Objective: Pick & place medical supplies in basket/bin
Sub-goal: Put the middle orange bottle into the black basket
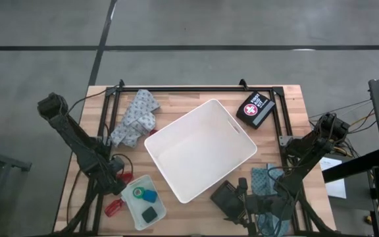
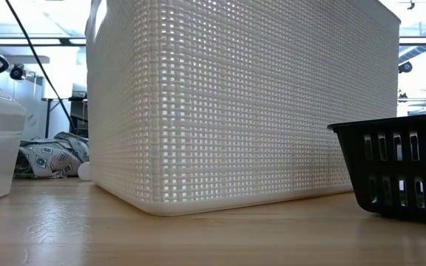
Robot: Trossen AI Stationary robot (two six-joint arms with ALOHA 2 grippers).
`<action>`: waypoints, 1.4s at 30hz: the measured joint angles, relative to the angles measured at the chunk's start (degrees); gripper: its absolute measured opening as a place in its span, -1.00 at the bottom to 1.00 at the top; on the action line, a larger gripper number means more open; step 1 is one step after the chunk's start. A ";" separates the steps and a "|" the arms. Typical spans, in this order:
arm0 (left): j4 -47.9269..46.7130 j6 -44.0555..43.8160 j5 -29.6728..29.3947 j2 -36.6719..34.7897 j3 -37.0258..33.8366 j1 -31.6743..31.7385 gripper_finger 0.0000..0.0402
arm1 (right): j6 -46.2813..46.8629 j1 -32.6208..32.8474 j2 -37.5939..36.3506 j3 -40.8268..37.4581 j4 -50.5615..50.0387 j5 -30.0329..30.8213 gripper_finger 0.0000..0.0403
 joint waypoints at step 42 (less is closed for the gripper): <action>-5.19 0.08 -2.17 0.00 5.60 0.02 -0.32 | -0.01 0.00 0.04 0.00 0.00 0.00 0.63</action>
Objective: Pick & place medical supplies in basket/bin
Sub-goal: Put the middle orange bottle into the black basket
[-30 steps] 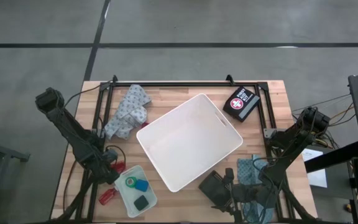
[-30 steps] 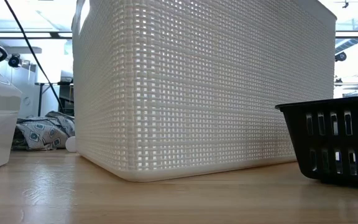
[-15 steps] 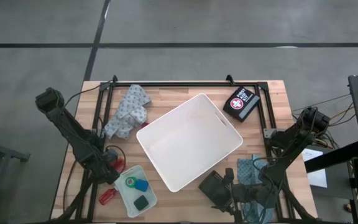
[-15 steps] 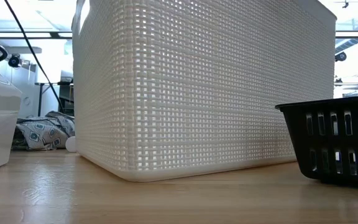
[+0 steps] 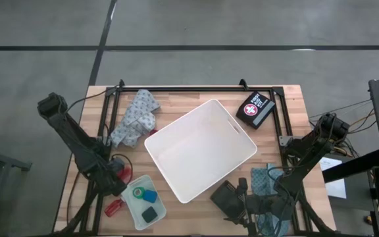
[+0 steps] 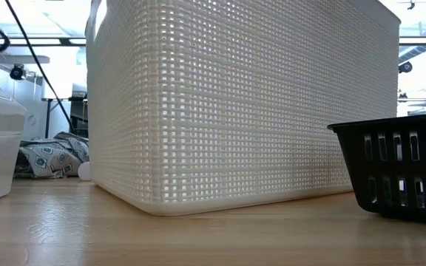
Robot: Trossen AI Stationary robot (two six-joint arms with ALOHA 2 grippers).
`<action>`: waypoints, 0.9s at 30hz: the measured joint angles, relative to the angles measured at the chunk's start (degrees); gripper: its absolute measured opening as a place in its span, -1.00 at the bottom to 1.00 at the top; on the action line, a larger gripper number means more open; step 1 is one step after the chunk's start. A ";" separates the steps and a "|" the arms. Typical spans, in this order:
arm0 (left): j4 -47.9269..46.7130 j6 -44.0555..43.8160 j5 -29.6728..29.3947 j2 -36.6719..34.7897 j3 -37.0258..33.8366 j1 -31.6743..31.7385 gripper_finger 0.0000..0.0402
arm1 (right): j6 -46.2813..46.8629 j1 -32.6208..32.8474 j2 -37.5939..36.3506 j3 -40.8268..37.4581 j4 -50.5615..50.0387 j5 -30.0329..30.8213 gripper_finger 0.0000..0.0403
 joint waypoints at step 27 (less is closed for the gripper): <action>-7.62 13.42 -24.70 2.42 18.06 -0.02 -0.31 | 0.00 0.01 0.00 0.00 0.00 0.00 0.63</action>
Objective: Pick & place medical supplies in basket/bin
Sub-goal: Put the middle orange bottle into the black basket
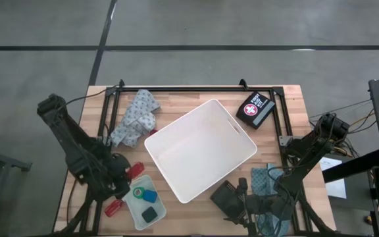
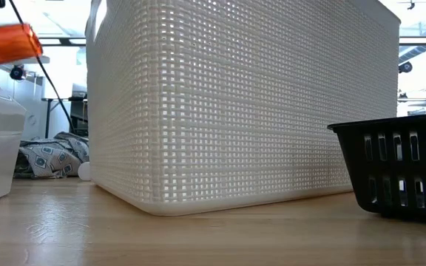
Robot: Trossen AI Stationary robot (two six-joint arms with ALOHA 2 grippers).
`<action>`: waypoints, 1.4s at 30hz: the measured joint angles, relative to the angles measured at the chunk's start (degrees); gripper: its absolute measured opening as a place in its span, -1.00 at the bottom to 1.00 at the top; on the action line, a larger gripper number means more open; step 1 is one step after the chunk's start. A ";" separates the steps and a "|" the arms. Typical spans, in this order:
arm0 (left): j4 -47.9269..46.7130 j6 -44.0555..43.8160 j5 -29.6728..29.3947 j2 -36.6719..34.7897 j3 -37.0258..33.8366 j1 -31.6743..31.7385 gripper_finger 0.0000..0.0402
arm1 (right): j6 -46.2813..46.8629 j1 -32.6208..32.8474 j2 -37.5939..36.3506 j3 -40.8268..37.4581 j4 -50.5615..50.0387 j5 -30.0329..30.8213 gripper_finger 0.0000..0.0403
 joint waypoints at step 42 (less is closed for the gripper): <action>22.26 40.01 -14.06 31.52 27.78 1.23 -0.31 | 0.00 0.00 0.00 0.00 0.02 0.00 0.63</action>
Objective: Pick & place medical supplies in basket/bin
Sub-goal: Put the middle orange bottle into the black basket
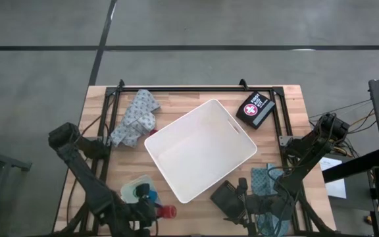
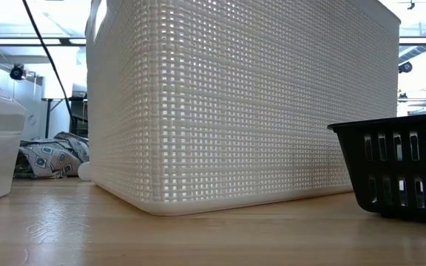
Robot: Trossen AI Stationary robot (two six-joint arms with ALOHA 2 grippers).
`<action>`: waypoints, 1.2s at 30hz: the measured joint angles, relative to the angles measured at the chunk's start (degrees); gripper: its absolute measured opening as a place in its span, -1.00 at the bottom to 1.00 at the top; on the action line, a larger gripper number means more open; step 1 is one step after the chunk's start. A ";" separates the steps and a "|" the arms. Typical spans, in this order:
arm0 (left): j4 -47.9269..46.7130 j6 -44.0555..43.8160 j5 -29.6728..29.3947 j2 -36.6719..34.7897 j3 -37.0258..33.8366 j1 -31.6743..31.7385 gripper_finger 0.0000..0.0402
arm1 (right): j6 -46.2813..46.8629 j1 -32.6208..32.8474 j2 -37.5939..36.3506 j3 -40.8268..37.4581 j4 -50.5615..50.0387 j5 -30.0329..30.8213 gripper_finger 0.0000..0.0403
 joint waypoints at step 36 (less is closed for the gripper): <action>26.05 4.71 11.39 12.12 -2.48 7.41 -0.31 | 0.00 0.00 -0.07 0.00 -0.02 0.00 0.63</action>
